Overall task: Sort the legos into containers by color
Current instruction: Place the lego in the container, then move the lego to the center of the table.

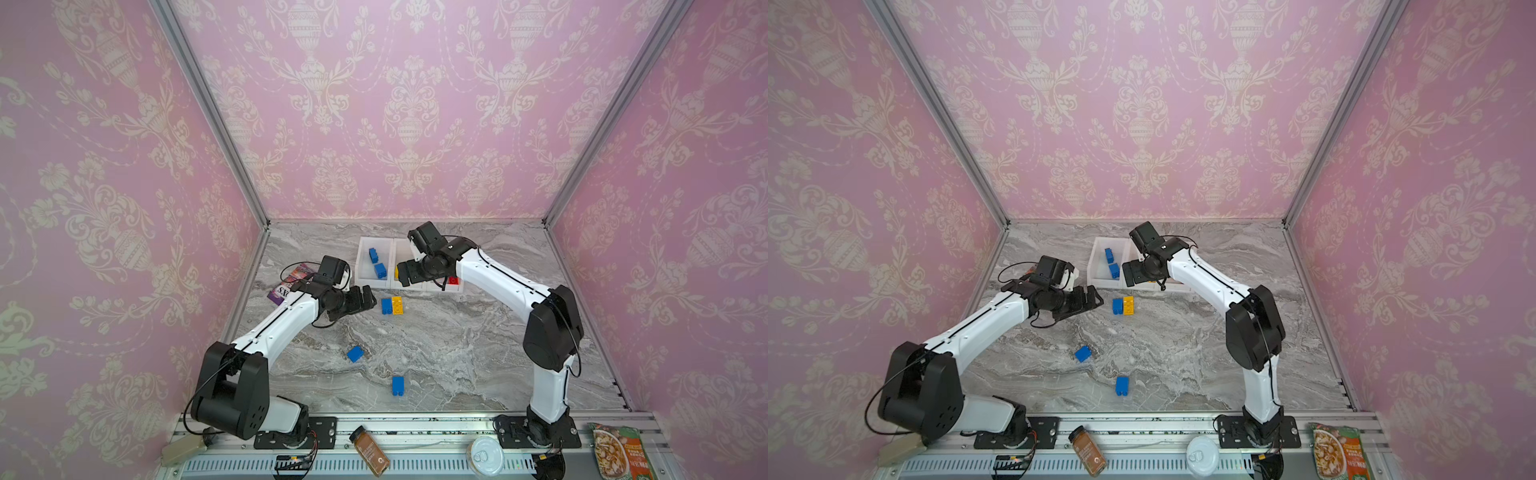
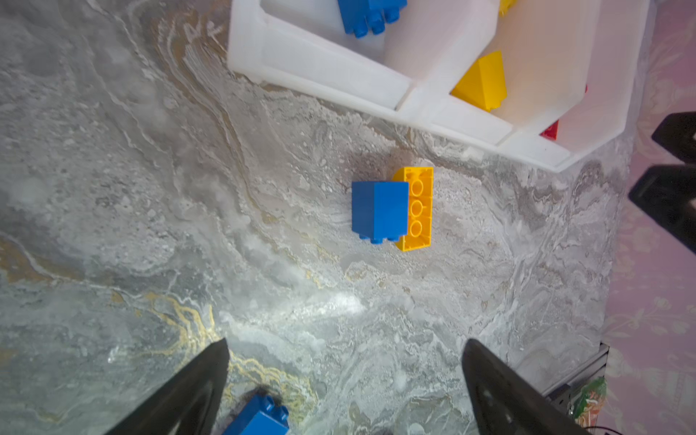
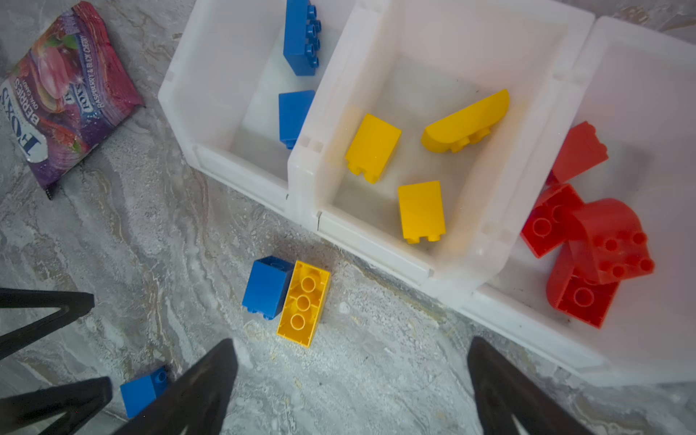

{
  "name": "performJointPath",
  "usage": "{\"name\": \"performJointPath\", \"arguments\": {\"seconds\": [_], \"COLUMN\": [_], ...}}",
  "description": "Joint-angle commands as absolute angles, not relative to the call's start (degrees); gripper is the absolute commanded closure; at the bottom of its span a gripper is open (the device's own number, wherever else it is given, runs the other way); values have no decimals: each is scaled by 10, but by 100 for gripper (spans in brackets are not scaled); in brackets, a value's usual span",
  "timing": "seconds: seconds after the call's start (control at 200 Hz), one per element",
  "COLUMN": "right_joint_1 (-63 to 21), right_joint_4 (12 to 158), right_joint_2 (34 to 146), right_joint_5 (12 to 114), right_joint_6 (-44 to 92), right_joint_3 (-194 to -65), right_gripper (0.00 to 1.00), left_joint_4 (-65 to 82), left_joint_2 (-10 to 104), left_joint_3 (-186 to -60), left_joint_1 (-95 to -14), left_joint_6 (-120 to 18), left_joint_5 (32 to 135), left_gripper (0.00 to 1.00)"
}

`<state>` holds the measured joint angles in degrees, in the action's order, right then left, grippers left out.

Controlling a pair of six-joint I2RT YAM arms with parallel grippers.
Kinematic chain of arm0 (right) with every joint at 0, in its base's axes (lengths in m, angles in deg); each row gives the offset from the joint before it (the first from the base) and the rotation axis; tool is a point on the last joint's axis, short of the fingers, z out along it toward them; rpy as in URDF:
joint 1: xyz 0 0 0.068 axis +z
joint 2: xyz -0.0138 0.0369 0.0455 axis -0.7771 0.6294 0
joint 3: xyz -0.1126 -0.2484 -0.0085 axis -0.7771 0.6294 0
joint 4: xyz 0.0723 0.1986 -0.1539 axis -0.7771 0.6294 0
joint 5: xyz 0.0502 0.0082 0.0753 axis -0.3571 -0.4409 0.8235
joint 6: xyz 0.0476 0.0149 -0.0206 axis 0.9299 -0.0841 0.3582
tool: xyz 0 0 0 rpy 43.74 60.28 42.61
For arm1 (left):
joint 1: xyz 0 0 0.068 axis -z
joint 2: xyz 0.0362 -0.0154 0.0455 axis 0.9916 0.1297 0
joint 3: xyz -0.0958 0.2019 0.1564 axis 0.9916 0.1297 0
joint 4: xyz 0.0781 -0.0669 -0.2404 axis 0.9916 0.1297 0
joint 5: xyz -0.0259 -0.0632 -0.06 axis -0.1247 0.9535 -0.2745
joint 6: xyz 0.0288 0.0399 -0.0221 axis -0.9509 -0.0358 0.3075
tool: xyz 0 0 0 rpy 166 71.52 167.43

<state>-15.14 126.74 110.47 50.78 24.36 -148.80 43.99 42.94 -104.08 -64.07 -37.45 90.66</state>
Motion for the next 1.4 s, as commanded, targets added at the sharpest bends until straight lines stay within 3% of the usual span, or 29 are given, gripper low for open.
{"name": "performJointPath", "arguments": {"seconds": [0.0, 0.355, 0.871, 1.396], "right_joint_1": [-148, -140, -140, -140], "right_joint_4": [1235, 1210, 1230, 1233], "right_joint_2": [1049, 934, 873, 860], "right_joint_5": [539, 571, 542, 523], "right_joint_6": [249, 251, 251, 247], "right_joint_3": [-1420, -1307, -1295, -1291], "right_gripper": [3, 1, 0, 0], "left_joint_4": [518, 606, 496, 419], "left_joint_2": [394, 349, 403, 439], "left_joint_3": [-1004, -946, -877, -910], "left_joint_1": [-623, -551, -540, -540], "left_joint_6": [-344, -332, -241, -211], "left_joint_5": [868, 792, 900, 841], "left_gripper": [3, 10, 11, 11]}}
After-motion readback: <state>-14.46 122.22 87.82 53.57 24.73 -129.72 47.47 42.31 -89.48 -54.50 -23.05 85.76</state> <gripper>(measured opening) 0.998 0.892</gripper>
